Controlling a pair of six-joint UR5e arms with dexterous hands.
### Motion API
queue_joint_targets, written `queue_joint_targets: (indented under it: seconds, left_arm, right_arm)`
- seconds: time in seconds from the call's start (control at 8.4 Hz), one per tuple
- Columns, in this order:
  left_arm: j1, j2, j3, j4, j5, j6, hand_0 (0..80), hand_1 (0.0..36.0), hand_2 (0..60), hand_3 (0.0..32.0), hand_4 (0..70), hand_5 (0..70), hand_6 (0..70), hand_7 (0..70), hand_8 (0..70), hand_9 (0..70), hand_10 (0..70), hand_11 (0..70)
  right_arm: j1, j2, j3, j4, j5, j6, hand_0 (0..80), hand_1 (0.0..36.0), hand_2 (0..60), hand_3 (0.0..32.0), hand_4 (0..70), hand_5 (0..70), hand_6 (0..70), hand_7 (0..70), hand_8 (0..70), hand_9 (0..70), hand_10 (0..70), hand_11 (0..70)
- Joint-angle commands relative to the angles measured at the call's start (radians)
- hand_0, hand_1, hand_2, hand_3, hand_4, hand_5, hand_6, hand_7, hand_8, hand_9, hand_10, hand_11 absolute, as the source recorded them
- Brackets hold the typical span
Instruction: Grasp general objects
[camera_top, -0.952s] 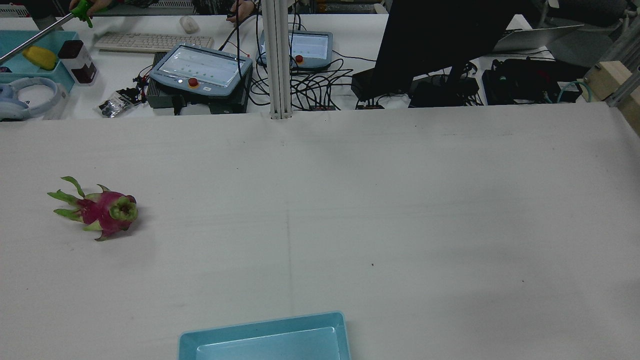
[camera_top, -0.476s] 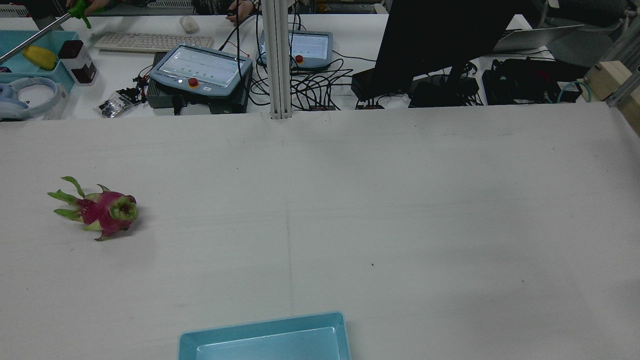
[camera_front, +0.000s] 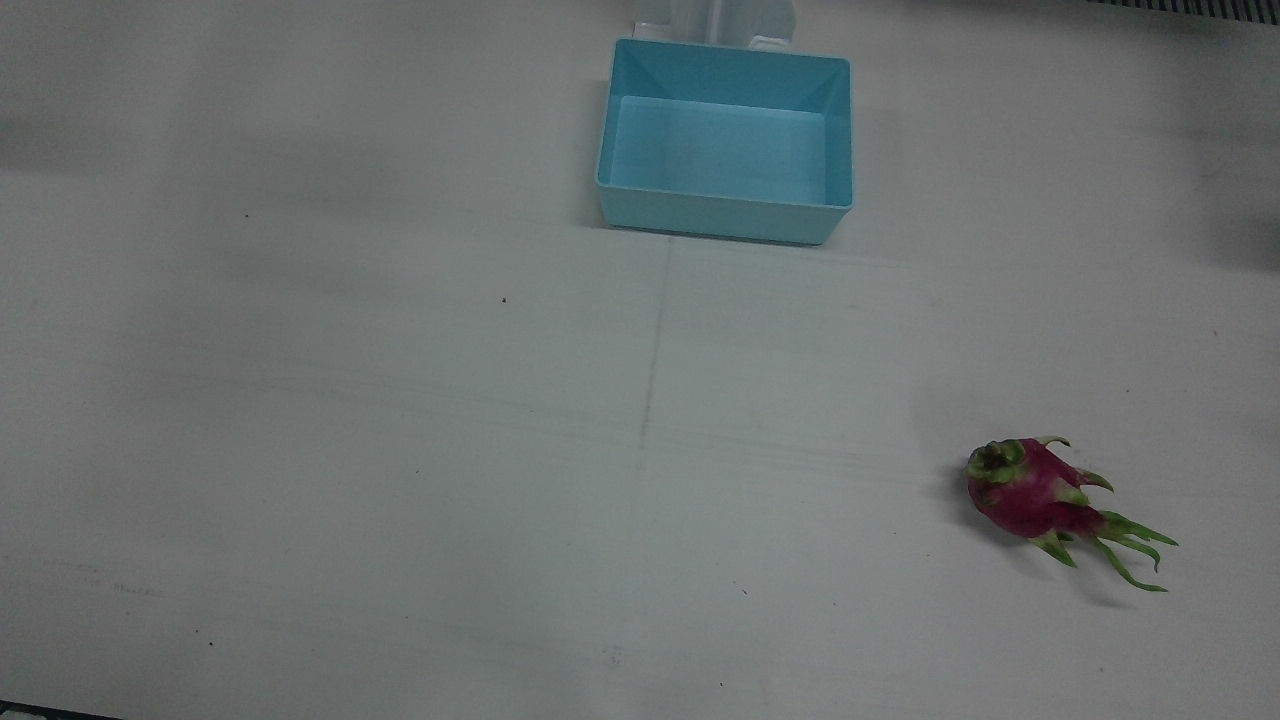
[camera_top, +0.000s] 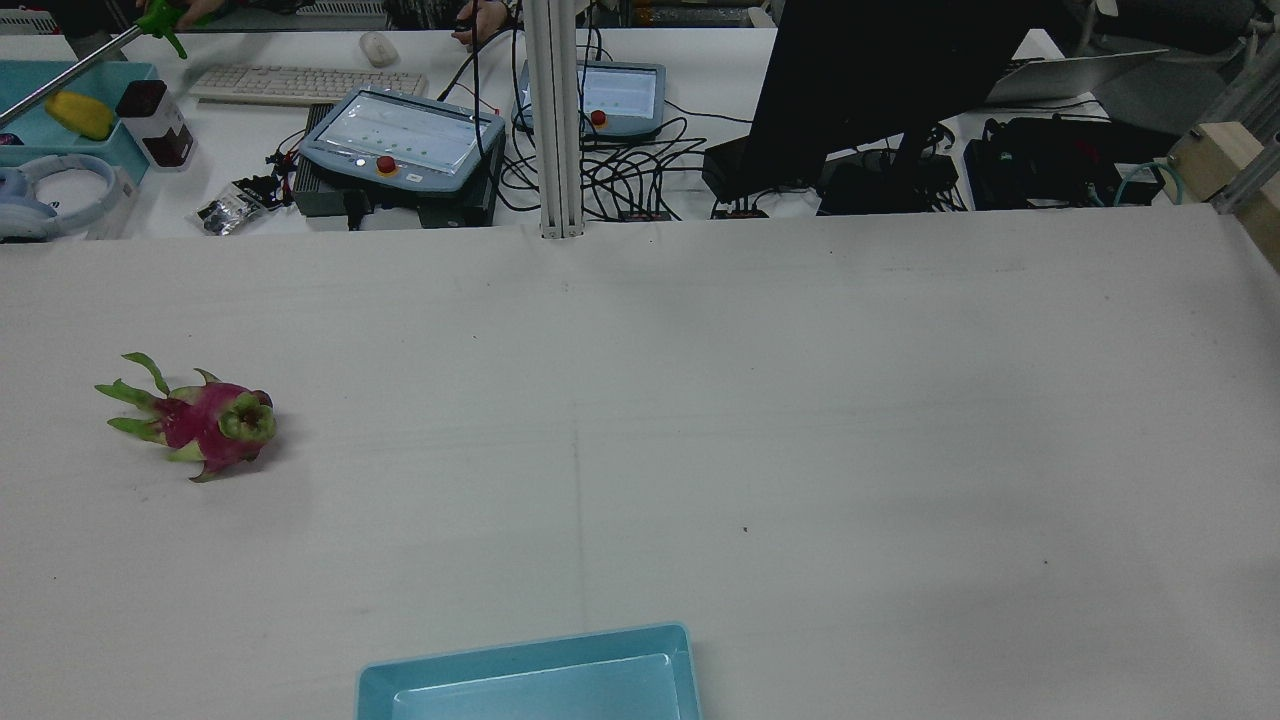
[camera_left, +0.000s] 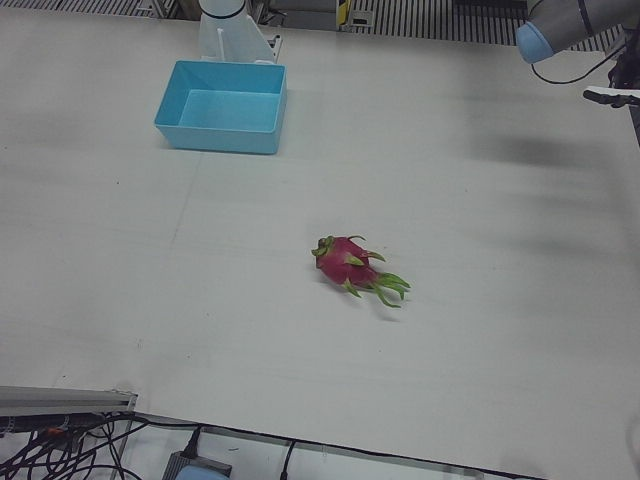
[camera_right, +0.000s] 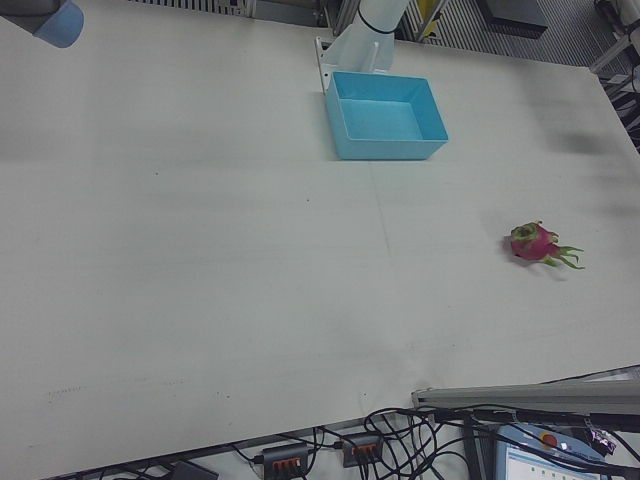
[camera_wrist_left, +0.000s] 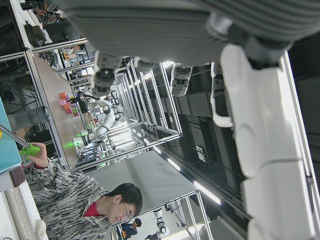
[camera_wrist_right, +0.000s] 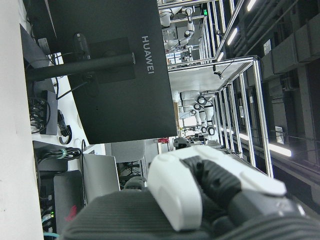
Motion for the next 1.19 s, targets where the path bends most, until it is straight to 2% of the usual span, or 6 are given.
queue_joint_targets:
  seconds: [0.0, 0.36, 0.48, 0.6, 0.83, 1.07]
  left_arm:
    - [0.007, 0.000, -0.004, -0.005, 0.000, 0.003, 53.0, 10.9, 0.0, 21.4, 6.1, 70.0, 3.9, 17.3, 0.0, 2.0, 0.0, 0.7]
    - [0.010, 0.000, -0.029, -0.003, 0.003, 0.020, 52.6, 9.1, 0.0, 17.6, 6.5, 70.0, 4.7, 19.3, 0.0, 2.4, 0.4, 2.3]
    - [0.048, -0.002, -0.034, 0.011, 0.002, 0.027, 54.2, 9.4, 0.0, 17.4, 7.6, 70.0, 4.9, 20.0, 0.0, 2.6, 0.0, 1.4]
    - [0.100, -0.034, -0.044, 0.065, 0.002, 0.084, 55.1, 9.9, 0.0, 17.0, 7.9, 70.0, 4.8, 20.2, 0.0, 2.6, 0.0, 1.1]
    - [0.195, -0.165, -0.076, 0.255, 0.020, 0.236, 61.6, 14.9, 0.0, 18.8, 12.7, 70.0, 5.6, 21.0, 0.1, 2.8, 0.0, 0.6]
    - [0.301, -0.302, -0.083, 0.453, 0.025, 0.367, 72.4, 20.0, 0.0, 24.6, 13.8, 70.0, 4.0, 19.1, 0.0, 2.4, 0.0, 0.1]
  right_arm:
    - [0.001, 0.000, 0.000, 0.001, 0.001, 0.000, 0.0, 0.0, 0.0, 0.0, 0.0, 0.0, 0.0, 0.0, 0.0, 0.0, 0.0, 0.0]
    - [0.000, 0.000, 0.000, 0.001, -0.001, 0.000, 0.0, 0.0, 0.0, 0.0, 0.0, 0.0, 0.0, 0.0, 0.0, 0.0, 0.0, 0.0]
    - [0.000, 0.000, 0.000, 0.001, 0.001, 0.000, 0.0, 0.0, 0.0, 0.0, 0.0, 0.0, 0.0, 0.0, 0.0, 0.0, 0.0, 0.0]
    - [0.000, 0.000, 0.000, 0.001, 0.001, 0.000, 0.0, 0.0, 0.0, 0.0, 0.0, 0.0, 0.0, 0.0, 0.0, 0.0, 0.0, 0.0]
    - [0.000, 0.000, 0.000, 0.001, 0.001, 0.000, 0.0, 0.0, 0.0, 0.0, 0.0, 0.0, 0.0, 0.0, 0.0, 0.0, 0.0, 0.0]
    - [0.000, 0.000, 0.000, 0.001, 0.001, 0.000, 0.0, 0.0, 0.0, 0.0, 0.0, 0.0, 0.0, 0.0, 0.0, 0.0, 0.0, 0.0]
